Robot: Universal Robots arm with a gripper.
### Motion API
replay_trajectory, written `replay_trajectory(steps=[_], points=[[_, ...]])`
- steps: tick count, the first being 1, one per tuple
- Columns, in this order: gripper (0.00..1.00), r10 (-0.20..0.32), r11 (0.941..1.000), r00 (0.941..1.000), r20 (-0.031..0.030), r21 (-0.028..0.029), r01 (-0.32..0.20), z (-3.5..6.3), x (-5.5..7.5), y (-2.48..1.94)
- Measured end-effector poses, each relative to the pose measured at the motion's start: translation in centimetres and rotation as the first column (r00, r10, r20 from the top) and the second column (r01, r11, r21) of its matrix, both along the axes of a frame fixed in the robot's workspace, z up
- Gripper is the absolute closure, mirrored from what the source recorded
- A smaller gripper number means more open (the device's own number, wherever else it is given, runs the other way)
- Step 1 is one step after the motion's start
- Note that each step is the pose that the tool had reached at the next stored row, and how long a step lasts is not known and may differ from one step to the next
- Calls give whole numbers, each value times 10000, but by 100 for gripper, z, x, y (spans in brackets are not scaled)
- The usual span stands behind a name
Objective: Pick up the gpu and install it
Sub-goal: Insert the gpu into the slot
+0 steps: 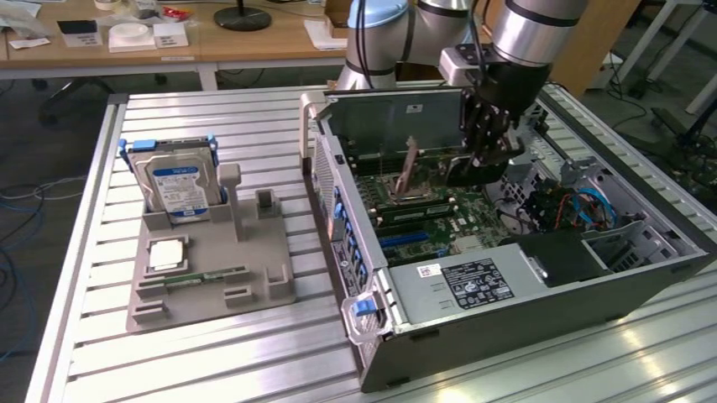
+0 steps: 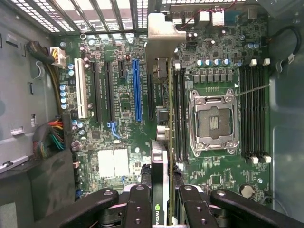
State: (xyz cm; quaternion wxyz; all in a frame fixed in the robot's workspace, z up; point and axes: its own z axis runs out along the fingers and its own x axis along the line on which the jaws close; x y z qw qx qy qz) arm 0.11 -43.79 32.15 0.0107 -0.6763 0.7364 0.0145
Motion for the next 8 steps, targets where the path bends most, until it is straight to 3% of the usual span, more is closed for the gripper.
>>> replay_trajectory(steps=[8], points=[[73, 1, 10000, 10000, 4, 1, -1, -37, -33, 0]])
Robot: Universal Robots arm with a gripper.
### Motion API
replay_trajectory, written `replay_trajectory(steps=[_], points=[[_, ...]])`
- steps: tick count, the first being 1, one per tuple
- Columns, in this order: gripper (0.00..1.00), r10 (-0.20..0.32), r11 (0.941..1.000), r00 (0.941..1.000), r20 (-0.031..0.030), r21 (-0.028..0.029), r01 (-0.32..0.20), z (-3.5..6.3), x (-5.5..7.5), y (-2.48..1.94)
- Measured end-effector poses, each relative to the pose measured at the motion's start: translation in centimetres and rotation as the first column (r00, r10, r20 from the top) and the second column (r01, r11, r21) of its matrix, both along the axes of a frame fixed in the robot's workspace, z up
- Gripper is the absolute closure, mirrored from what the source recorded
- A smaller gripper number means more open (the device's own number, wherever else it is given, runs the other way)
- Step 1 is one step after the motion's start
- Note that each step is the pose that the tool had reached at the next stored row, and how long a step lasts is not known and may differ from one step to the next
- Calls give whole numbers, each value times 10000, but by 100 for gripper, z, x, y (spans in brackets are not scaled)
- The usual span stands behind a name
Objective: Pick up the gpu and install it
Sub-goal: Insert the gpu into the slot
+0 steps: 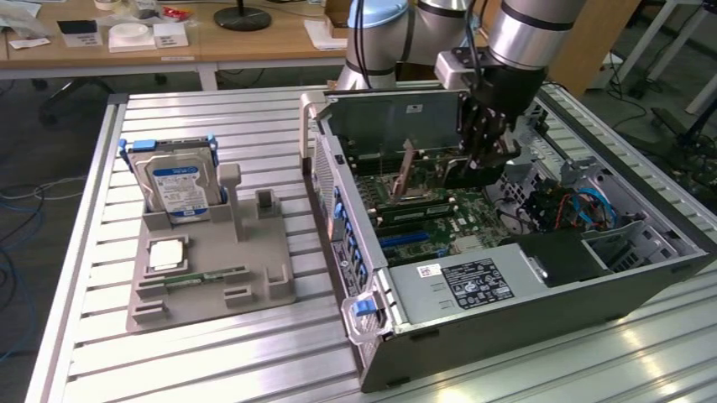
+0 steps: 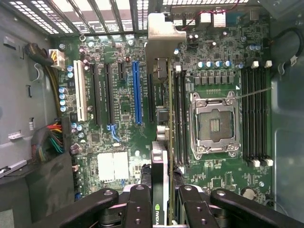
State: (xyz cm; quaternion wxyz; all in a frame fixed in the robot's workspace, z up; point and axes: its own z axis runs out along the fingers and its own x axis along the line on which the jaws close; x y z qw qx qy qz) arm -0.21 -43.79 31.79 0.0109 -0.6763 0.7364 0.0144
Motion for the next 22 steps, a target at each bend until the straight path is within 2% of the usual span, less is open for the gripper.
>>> replay_trajectory(steps=[18, 22], points=[[73, 11, 10000, 10000, 6, 1, -11, -30, -21, 0], [73, 115, 9999, 9999, 6, 0, -115, -35, -21, -13]])
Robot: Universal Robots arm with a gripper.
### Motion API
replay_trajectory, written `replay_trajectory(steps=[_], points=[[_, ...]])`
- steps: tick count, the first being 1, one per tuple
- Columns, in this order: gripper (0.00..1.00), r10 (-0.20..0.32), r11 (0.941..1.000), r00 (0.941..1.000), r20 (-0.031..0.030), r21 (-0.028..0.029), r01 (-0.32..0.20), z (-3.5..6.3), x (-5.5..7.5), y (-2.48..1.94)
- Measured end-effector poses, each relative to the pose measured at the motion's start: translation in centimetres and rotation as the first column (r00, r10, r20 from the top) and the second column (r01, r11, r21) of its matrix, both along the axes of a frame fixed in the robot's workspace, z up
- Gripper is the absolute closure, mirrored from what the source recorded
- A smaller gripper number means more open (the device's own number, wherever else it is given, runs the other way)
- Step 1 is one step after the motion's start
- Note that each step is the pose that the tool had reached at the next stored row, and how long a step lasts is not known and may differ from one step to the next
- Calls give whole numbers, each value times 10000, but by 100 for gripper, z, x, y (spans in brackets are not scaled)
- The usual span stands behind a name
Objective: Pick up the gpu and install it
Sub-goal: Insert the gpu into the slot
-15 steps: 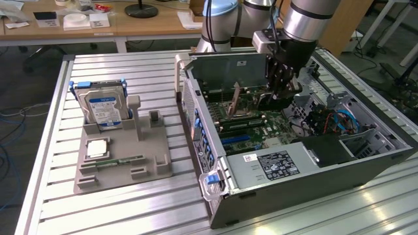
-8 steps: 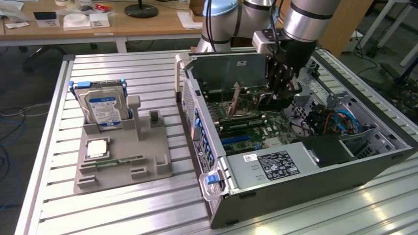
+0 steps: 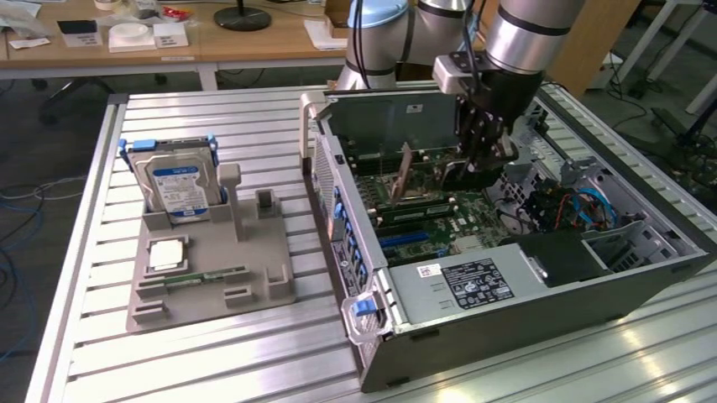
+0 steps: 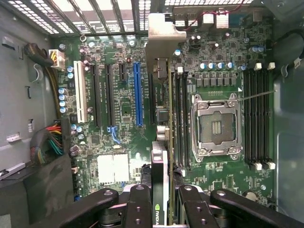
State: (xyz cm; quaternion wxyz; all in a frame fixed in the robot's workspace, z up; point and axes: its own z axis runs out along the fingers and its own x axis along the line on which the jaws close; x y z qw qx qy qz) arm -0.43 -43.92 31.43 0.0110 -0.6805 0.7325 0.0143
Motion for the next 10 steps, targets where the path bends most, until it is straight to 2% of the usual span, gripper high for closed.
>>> replay_trajectory(steps=[4, 10], points=[[73, 82, 10000, 10000, -1, -5, -82, -4, -1, -20], [73, 90, 10000, 10000, -1, -8, -90, -14, -15, -108]])
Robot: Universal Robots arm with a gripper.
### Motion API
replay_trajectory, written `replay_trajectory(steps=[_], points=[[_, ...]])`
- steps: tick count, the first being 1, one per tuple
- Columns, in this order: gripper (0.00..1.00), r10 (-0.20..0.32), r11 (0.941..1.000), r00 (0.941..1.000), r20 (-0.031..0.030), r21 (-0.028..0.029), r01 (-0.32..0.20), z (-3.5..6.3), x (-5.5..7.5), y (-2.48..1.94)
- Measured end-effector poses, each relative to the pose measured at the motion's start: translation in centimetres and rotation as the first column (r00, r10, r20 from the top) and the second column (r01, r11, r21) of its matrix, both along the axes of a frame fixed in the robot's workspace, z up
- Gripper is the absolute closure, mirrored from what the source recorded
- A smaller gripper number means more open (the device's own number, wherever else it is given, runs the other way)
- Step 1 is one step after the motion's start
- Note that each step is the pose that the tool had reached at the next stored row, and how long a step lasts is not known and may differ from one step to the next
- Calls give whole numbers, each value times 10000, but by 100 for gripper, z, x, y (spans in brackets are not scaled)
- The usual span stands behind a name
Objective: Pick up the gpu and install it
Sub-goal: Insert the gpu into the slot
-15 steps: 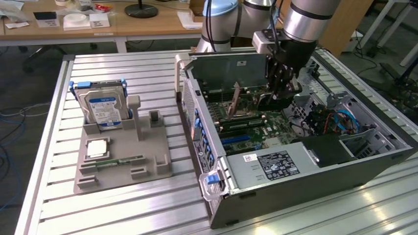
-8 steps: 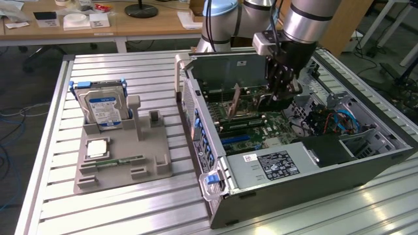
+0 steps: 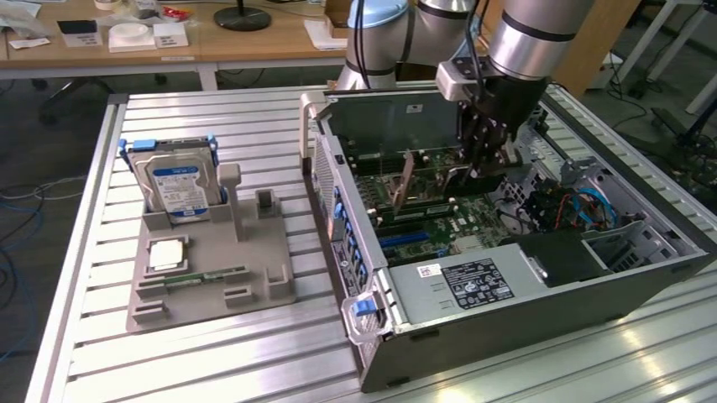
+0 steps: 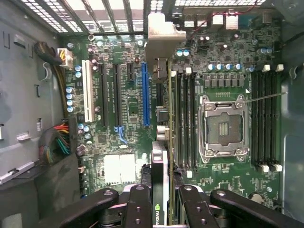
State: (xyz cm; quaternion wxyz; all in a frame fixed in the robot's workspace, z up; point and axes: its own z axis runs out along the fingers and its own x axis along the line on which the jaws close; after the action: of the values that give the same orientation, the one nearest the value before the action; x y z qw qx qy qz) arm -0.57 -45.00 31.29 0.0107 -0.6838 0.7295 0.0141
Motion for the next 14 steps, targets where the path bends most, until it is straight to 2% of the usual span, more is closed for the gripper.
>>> replay_trajectory(steps=[8, 14], points=[[73, 1, 10000, 10000, 5, -2, -1, -10, -58, -10], [73, -30, 10000, 10000, 4, -1, 30, -53, -79, -22]])
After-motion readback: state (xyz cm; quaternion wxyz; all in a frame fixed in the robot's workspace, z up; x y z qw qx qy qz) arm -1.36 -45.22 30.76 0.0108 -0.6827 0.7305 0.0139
